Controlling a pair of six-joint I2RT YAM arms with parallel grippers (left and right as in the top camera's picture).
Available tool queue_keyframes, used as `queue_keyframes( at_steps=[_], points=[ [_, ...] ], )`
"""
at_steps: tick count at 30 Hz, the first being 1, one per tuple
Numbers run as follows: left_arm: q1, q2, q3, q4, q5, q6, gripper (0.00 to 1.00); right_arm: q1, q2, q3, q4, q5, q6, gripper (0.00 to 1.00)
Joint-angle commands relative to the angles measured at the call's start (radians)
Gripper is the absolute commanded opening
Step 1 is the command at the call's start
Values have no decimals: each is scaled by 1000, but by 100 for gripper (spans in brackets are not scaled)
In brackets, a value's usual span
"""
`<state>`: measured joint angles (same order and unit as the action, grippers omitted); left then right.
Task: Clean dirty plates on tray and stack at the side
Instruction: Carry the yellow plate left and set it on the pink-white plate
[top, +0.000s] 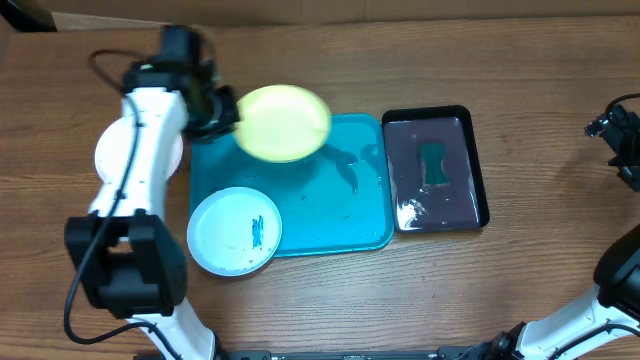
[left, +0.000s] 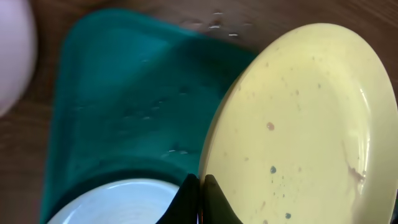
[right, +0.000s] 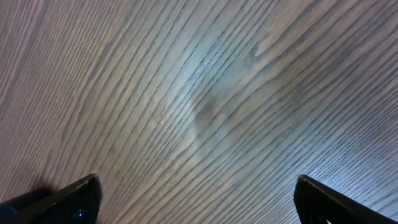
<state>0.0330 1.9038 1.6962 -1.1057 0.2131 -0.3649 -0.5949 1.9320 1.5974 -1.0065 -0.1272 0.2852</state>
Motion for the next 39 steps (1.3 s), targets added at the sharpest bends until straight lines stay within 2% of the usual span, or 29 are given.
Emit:
queue_keyframes(
  at_steps=[1,9,19,25,39],
  points=[
    [120,1,-26,-23,-14,-9,4,-1,-23,18,6,-5,3,100],
    [357,1,-40,-42,-51,-11,4,-1,-23,18,6,-5,3,100],
    [541,1,-40,-56,-200,-41,5,-1,-23,18,6,-5,3,100],
    [566,4,-40,-30,-275,-139,4,-1,-23,18,6,-5,4,100],
    [542,53,-41,57,-281,-142,4,-1,-23,18,6,-5,4,100]
  ],
)
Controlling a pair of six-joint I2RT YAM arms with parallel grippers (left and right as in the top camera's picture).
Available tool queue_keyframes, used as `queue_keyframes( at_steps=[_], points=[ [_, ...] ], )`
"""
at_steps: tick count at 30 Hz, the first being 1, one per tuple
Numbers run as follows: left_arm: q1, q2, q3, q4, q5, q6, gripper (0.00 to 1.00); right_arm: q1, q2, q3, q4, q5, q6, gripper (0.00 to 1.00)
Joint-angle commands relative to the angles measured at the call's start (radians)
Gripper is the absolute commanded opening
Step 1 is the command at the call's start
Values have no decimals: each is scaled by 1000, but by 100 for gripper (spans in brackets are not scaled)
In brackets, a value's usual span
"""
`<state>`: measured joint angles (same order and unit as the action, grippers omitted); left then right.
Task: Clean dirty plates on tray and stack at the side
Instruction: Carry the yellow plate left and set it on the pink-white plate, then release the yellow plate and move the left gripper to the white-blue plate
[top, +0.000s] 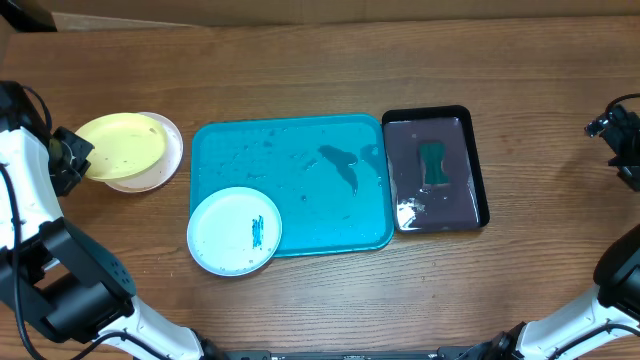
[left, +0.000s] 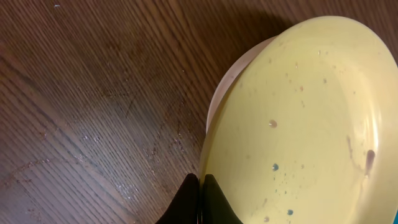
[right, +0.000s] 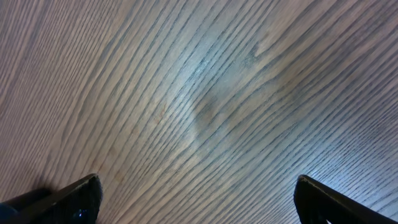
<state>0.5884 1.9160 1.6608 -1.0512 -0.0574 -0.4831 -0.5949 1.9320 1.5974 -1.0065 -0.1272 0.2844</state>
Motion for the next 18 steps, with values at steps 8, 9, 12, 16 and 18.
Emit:
queue_keyframes(
  at_steps=[8,9,12,16,18],
  points=[
    [-26,90,0,34,147,30,26,-1,-23,18,6,-5,4,100],
    [-26,90,10,34,189,55,45,-1,-23,18,6,-5,5,100],
    [-26,90,63,-13,308,77,79,-1,-23,18,6,-5,4,100],
    [-27,78,129,-127,444,103,81,-1,-23,18,6,-5,5,100],
    [-34,63,133,-192,518,114,75,-1,-23,18,6,-5,4,100]
  ],
)
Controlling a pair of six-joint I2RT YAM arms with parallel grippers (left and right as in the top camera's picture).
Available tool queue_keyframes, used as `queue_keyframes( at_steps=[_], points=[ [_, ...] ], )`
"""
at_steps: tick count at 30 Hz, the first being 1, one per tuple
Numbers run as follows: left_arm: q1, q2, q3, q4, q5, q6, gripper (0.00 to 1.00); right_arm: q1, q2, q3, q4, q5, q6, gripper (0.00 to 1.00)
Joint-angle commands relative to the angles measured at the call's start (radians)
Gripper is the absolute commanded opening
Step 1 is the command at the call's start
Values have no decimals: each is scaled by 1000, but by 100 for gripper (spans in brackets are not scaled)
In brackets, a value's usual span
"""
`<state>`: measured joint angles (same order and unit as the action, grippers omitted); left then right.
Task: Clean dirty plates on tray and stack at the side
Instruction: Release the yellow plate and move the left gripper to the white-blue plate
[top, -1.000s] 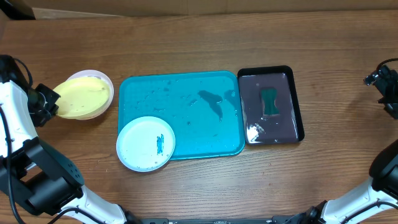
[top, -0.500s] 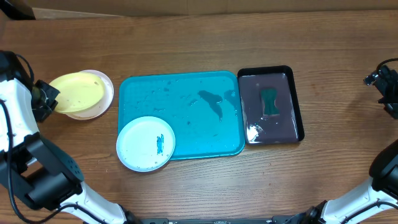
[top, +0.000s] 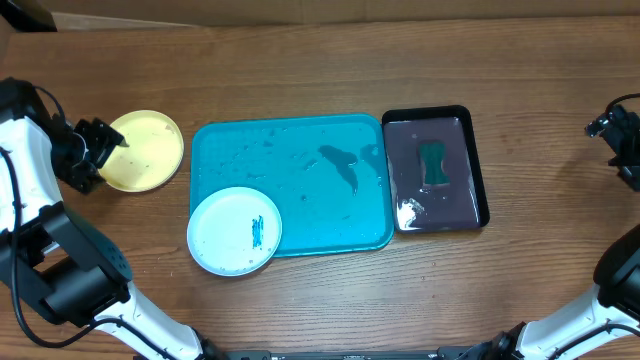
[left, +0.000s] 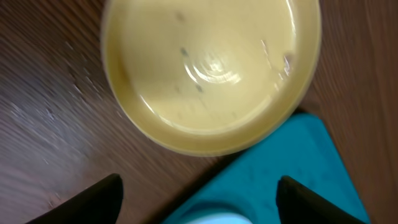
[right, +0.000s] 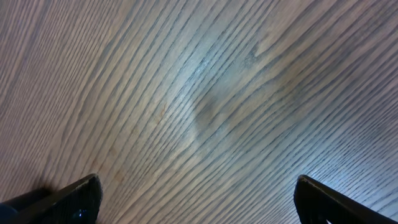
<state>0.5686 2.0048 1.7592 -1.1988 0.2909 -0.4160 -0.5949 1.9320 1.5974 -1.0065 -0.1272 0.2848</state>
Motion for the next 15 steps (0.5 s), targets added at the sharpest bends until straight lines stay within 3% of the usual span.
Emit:
queue_keyframes(
  at_steps=[1,2,3,4,5,9,15],
  points=[
    [-21,-32,35,-96,213,75,68,-1,-23,18,6,-5,4,100],
    [-28,-35,35,-140,238,106,60,-1,-23,18,6,-5,4,100],
    [-38,-35,35,-190,254,144,45,-1,-23,18,6,-5,4,100],
    [-53,-35,34,-249,260,192,19,-1,-23,18,6,-5,4,100],
    [-66,-35,33,-295,259,233,7,-1,-23,18,6,-5,4,100],
    [-153,-36,14,-480,272,459,4,-1,-23,18,6,-5,4,100],
    [-317,-87,-100,-490,363,566,4,-1,-23,18,6,-5,4,100]
  ],
)
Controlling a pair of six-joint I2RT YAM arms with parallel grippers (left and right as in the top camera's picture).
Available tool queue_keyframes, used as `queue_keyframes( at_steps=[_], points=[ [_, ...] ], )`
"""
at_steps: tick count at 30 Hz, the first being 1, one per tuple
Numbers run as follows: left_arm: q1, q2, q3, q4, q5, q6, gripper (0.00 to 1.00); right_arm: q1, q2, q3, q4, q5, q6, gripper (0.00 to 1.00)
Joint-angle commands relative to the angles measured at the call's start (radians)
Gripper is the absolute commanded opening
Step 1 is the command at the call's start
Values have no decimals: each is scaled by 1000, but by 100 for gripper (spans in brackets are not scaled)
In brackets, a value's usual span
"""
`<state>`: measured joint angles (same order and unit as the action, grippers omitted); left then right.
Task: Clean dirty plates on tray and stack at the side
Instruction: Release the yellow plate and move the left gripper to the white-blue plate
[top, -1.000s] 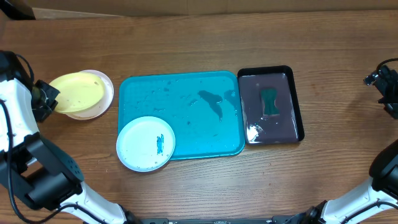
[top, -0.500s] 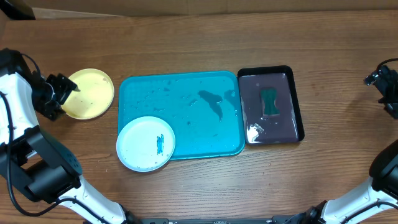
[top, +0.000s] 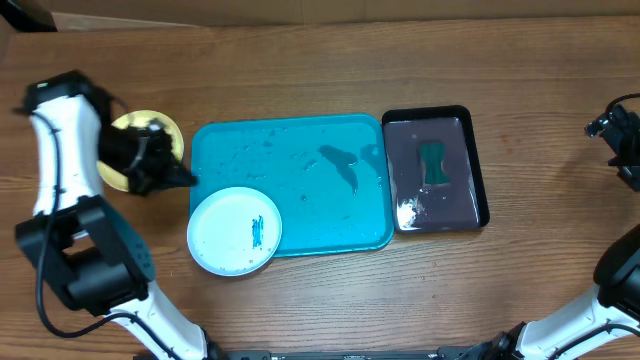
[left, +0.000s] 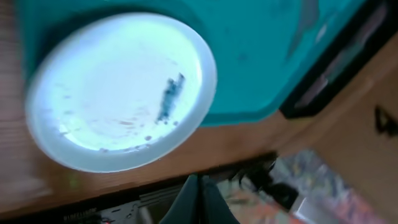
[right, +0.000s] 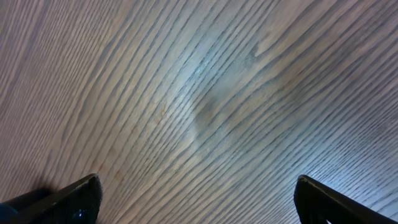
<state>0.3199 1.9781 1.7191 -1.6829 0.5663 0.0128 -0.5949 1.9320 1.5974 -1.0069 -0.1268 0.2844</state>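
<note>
A white plate (top: 235, 230) with a blue smear lies on the front left corner of the wet teal tray (top: 310, 200). The left wrist view shows the same white plate (left: 121, 87) with the smear on the tray (left: 261, 50), blurred. A yellow plate (top: 160, 130) rests on the table left of the tray, partly hidden by my left arm. My left gripper (top: 180, 176) is at the tray's left edge; it (left: 199, 199) is shut on nothing. My right gripper (top: 622, 135) sits far right and stands open (right: 199, 199) over bare wood.
A black tray (top: 478, 170) holding soapy water and a green sponge (top: 432, 163) stands right of the teal tray. Cardboard lies along the table's back edge.
My left gripper was open beside the yellow plate; now it is shut and sits nearer the tray, with the white plate in its camera. The right arm has not moved.
My left gripper held the yellow plate above the tray's back left corner. Then it held the plate over a pale plate left of the tray. Then the yellow plate lay there and the gripper was open. Now the gripper is shut at the tray's left edge.
</note>
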Motion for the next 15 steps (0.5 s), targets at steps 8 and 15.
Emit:
queue_keyframes(
  at_steps=[8,15],
  points=[
    [-236,-99,-184,-8,315,301,4,-1,-23,18,6,-5,5,100],
    [-261,-218,-230,-8,377,333,4,-1,-23,18,6,-5,4,100]
  ],
)
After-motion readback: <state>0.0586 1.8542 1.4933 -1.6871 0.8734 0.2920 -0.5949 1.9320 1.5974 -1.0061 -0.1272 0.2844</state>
